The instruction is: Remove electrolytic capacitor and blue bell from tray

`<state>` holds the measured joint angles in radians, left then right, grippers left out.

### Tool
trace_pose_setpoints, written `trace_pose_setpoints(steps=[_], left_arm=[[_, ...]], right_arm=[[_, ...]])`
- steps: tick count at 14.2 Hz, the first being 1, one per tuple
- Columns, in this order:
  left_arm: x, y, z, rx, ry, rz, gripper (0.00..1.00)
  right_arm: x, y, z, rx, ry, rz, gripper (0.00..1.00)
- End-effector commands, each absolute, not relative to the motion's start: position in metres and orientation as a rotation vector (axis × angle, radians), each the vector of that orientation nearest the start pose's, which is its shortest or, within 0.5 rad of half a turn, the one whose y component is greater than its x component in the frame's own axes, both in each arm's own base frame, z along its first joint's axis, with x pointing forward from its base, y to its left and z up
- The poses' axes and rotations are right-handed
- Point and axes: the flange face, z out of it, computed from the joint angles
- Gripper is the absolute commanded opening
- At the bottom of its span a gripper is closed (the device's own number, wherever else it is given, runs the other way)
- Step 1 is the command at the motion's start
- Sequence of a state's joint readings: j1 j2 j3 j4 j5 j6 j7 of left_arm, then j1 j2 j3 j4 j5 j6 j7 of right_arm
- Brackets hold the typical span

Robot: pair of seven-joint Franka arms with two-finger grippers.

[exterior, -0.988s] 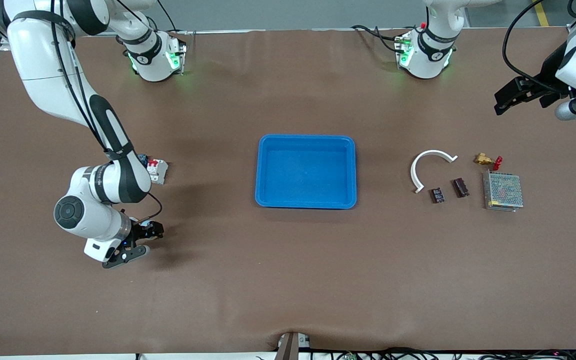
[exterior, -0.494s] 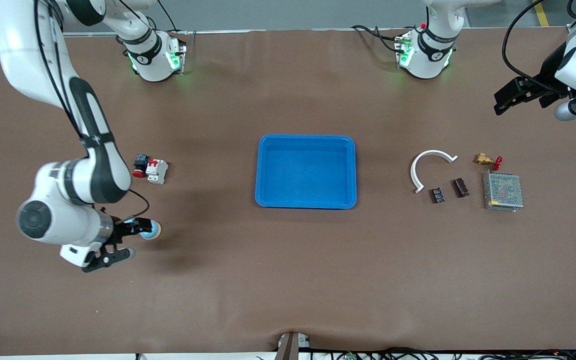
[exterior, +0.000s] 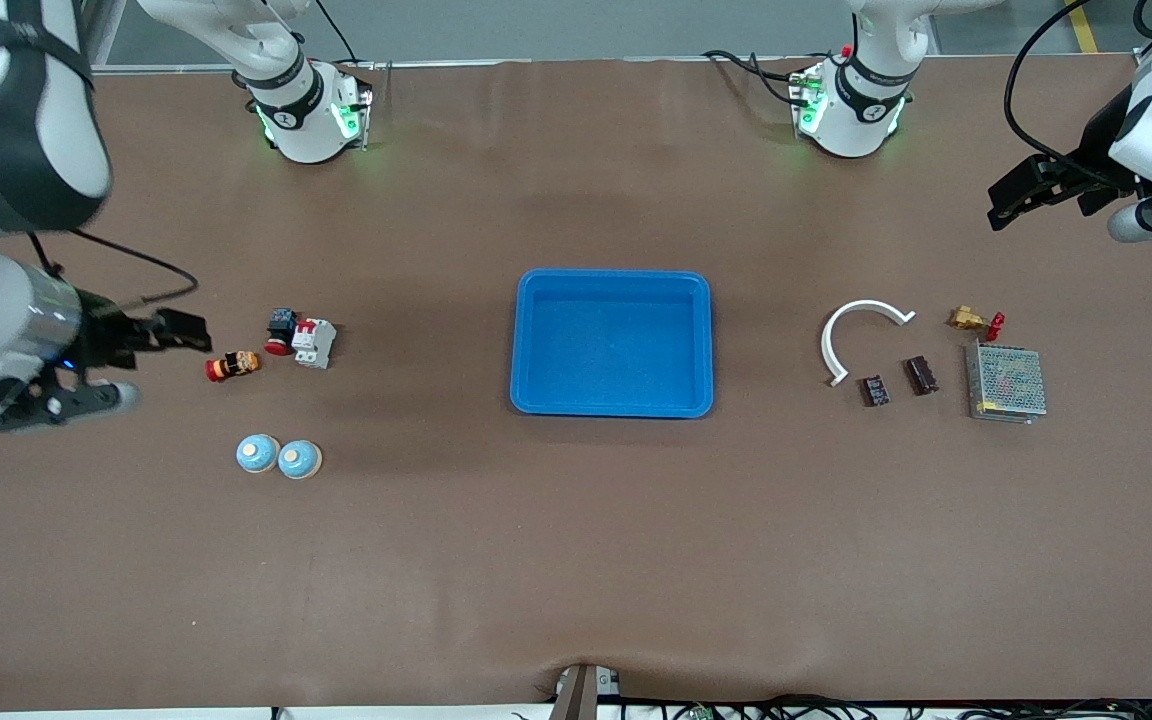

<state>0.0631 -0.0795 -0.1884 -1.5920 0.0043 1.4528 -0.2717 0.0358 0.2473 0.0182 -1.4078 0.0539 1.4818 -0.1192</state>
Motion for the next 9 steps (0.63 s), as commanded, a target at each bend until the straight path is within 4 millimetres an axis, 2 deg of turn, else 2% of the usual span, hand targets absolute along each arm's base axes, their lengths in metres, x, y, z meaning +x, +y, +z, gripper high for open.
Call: trace_pose_setpoints(steps=[1, 3, 4, 7, 9], left_arm=[[0.503, -0.069, 0.654, -3.089, -0.22, 0.07, 1.0], [0.503, -0.069, 0.654, -3.089, -0.218, 0.068, 1.0], [0.503, -0.069, 0.654, -3.089, -0.221, 0.068, 1.0], [0.502, -0.069, 0.656, -3.091, -0.211, 0.063, 1.0], [0.501, -0.069, 0.656, -3.09, -0.209, 0.07, 1.0]], right_arm=[[0.58, 0.01, 0.585, -3.082, -0.181, 0.266, 1.0], [0.555, -0.003, 0.619, -3.119, -0.152, 0.208, 1.0], [0.546, -0.017, 0.631, -3.124, -0.111, 0.17, 1.0], [0.532, -0.039, 0.643, -3.128, -0.046, 0.136, 1.0], [0.53, -0.045, 0.637, -3.126, -0.027, 0.15, 1.0]])
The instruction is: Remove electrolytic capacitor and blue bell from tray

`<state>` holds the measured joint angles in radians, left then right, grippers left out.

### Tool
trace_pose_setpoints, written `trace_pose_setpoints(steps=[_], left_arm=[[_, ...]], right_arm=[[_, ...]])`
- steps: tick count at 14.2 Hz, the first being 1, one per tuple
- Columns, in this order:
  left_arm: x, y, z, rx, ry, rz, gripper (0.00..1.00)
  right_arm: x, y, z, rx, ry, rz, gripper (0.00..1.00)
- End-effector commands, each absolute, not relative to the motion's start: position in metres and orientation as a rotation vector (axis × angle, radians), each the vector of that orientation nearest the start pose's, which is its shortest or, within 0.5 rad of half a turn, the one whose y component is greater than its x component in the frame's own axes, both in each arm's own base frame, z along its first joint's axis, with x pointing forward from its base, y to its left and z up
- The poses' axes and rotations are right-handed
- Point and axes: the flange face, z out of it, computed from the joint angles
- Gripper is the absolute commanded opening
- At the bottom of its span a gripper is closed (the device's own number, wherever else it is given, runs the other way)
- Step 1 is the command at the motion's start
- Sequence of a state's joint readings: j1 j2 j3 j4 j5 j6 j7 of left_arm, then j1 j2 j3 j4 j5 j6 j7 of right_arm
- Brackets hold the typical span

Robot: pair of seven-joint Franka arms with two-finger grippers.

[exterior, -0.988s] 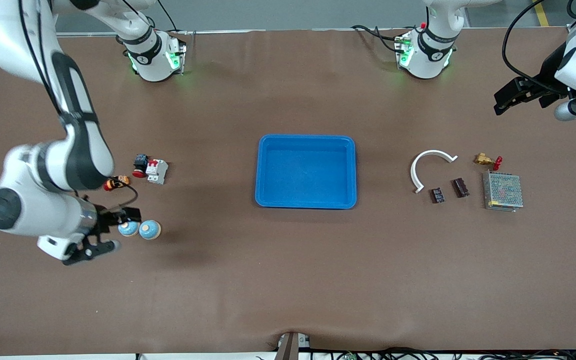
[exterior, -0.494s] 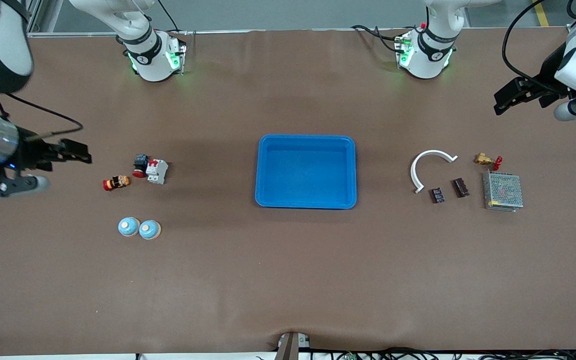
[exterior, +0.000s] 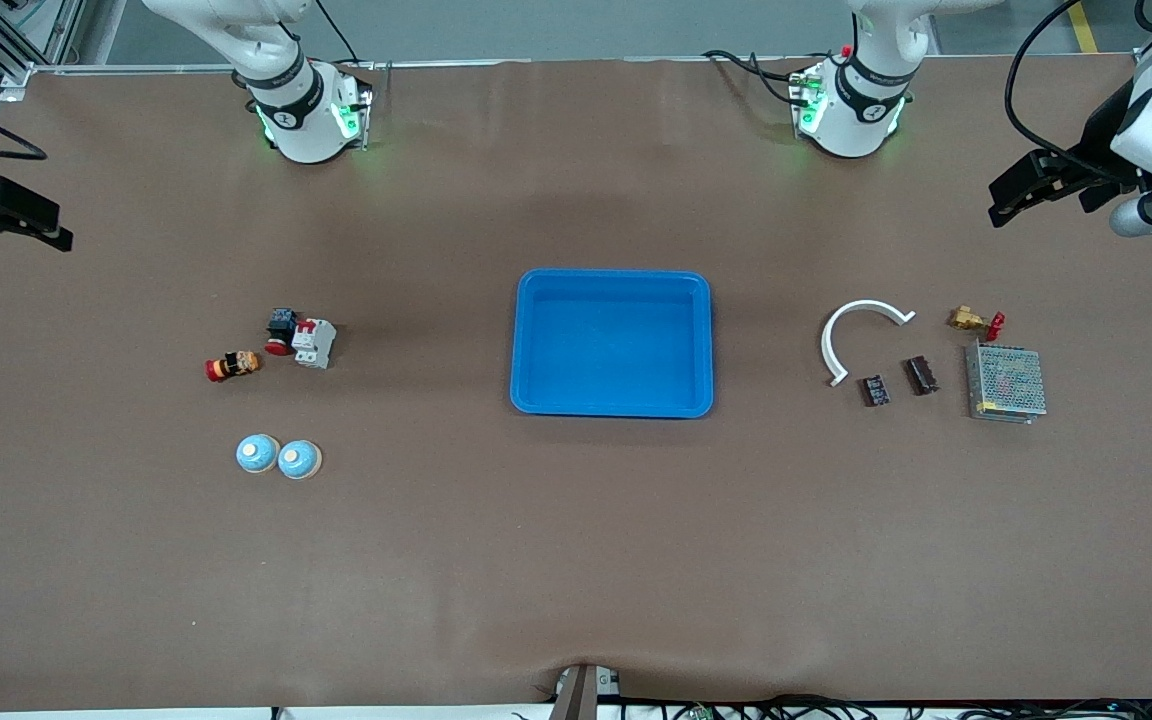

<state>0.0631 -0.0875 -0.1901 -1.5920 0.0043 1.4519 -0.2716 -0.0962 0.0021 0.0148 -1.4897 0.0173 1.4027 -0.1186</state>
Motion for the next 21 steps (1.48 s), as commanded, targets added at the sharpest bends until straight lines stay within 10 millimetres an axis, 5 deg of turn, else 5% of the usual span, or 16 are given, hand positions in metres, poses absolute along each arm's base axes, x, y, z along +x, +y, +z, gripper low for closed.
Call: trace_pose_setpoints(steps=[1, 21], left_arm=[[0.5011, -0.0686, 0.6561, -3.09, -0.209, 0.07, 1.0], [0.5071, -0.063, 0.6614, -3.101, 0.024, 0.061, 1.0]], right_arm=[[0.5295, -0.045, 0.6339, -3.127, -0.027, 0.15, 1.0], [0.521, -0.0437, 0.6246, -3.129, -0.026, 0.124, 1.0]])
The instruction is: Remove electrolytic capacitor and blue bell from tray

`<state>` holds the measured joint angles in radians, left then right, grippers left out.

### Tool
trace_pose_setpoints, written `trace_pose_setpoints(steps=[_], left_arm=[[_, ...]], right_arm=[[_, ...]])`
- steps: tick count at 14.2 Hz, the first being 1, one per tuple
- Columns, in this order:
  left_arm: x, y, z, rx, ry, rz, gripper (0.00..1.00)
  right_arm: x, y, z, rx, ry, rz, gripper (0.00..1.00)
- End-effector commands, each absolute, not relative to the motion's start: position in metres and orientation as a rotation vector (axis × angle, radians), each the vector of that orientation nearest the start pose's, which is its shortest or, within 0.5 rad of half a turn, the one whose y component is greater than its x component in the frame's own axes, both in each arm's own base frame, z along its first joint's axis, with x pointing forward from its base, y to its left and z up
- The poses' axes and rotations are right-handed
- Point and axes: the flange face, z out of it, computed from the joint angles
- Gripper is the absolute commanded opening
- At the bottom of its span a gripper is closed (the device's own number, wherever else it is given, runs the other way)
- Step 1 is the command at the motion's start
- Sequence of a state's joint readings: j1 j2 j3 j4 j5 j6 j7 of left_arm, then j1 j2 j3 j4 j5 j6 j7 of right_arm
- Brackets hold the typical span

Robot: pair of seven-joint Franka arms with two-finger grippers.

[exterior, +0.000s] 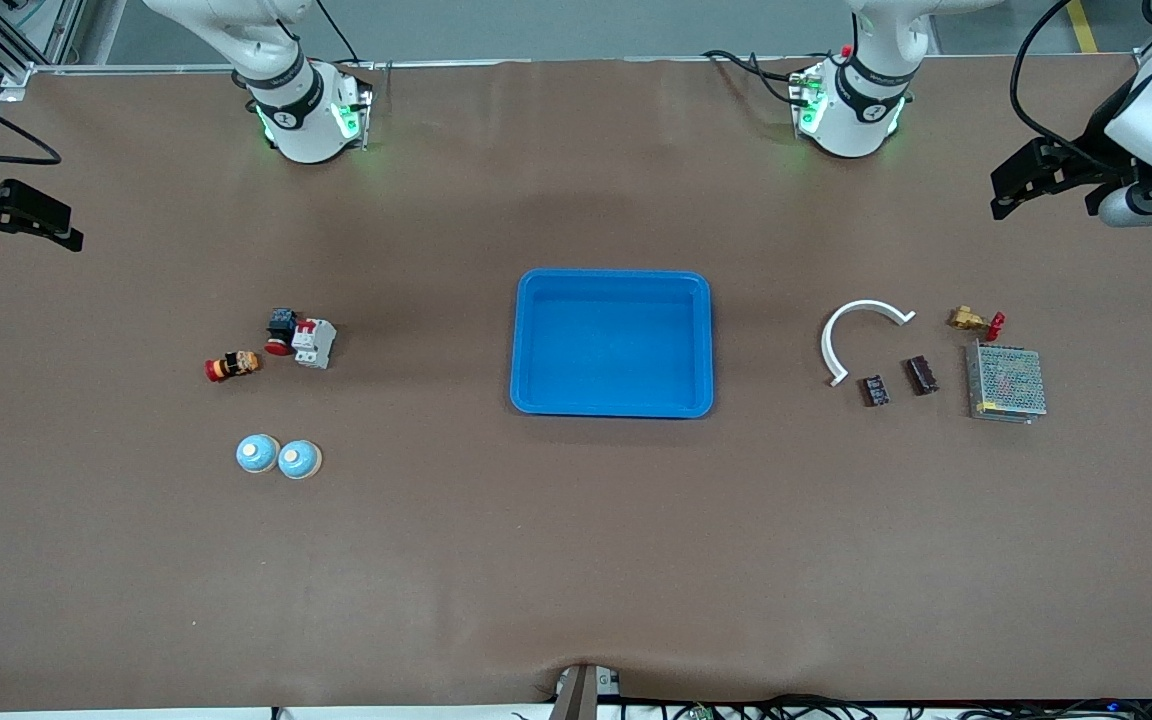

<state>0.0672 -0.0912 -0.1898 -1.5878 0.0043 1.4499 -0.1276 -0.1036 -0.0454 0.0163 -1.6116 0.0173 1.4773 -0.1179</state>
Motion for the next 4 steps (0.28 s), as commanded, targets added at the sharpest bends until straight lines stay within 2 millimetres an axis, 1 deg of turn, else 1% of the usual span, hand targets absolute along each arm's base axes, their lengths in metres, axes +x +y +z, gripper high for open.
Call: trace_pose_setpoints(steps=[1, 4], left_arm=[[0.5071, -0.063, 0.6614, -3.101, 0.021, 0.061, 1.0], [0.5072, -0.0622, 0.6614, -3.101, 0.014, 0.061, 1.0]], right_arm=[[0.5211, -0.0438, 0.624, -3.129, -0.024, 0.124, 1.0], [0.5212, -0.043, 0.624, -3.129, -0.026, 0.124, 1.0]])
